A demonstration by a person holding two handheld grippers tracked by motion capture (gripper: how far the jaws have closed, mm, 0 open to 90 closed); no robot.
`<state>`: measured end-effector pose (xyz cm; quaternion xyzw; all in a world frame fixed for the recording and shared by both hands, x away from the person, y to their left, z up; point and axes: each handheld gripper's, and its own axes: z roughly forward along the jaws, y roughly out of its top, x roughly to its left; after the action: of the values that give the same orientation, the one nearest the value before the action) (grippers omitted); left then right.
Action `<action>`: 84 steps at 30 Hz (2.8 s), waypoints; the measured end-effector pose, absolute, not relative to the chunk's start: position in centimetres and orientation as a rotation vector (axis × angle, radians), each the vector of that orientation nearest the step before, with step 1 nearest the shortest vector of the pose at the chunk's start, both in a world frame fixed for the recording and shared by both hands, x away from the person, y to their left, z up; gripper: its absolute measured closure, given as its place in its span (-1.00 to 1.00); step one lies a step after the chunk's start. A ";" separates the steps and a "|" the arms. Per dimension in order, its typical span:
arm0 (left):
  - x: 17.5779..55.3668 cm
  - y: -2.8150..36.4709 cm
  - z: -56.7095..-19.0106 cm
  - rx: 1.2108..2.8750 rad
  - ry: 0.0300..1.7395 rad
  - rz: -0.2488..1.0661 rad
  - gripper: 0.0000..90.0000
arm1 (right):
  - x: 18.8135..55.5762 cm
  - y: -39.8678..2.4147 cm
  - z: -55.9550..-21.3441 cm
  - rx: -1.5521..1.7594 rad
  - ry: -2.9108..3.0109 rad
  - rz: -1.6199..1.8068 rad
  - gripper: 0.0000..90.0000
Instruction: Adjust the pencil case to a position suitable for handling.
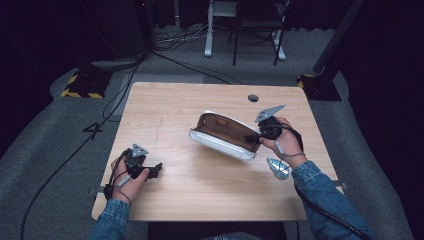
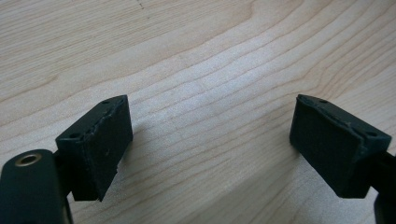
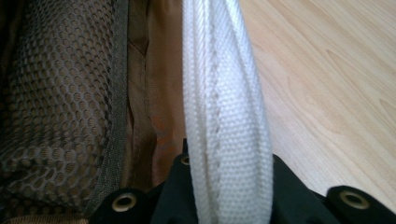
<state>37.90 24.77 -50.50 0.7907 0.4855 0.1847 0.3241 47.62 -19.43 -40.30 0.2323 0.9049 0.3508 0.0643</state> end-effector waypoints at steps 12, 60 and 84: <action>37.9 24.8 -50.5 2.074 1.274 0.485 -0.70 | 44.2 -19.7 -40.0 0.661 2.773 1.092 0.95; 38.0 24.5 -50.5 2.073 1.269 0.479 -0.70 | 38.3 -20.1 -45.9 0.511 2.964 1.072 0.92; 38.1 24.4 -50.5 2.078 1.263 0.477 -0.70 | 38.1 -20.2 -45.0 0.517 2.851 1.165 0.10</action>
<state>38.12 24.35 -50.50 0.7929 0.4818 0.1821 0.3257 38.14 -20.19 -44.96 0.1656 0.9129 0.3730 0.0092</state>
